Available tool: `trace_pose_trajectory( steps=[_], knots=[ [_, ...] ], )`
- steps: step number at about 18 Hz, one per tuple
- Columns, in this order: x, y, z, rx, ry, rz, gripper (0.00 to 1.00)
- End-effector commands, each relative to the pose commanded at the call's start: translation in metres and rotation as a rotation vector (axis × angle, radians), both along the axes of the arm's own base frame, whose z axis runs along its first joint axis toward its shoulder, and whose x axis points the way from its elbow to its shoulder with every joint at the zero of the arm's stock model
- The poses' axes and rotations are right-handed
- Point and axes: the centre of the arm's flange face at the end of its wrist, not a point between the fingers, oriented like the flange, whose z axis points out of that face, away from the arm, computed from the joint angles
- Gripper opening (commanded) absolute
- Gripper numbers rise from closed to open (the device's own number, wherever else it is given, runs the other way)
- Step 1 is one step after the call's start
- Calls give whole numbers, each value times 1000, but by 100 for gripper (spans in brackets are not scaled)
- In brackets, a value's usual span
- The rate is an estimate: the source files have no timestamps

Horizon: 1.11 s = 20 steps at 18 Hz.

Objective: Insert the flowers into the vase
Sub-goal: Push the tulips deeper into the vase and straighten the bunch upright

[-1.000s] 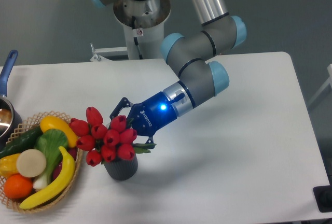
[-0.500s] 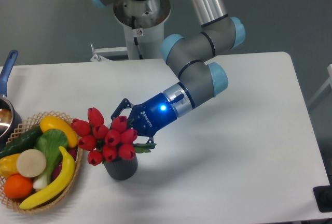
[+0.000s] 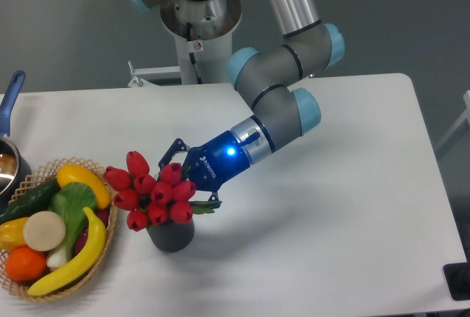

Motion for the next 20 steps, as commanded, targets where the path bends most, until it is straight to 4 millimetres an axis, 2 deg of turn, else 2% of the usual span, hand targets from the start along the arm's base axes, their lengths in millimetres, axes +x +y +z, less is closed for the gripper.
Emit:
trace_pose_trajectory(
  steps=[4, 5, 7, 12, 14, 16, 20],
  knots=[
    [0, 0, 0, 1, 1, 0, 49],
    [0, 0, 0, 1, 1, 0, 54],
    [0, 0, 0, 1, 1, 0, 70],
    [-1, -1, 0, 0, 2, 1, 81],
    [-2, -1, 0, 0, 3, 3, 94],
    [-2, -2, 2, 2, 8, 4, 99],
    [-3, -3, 7, 2, 19, 7, 100]
  ],
)
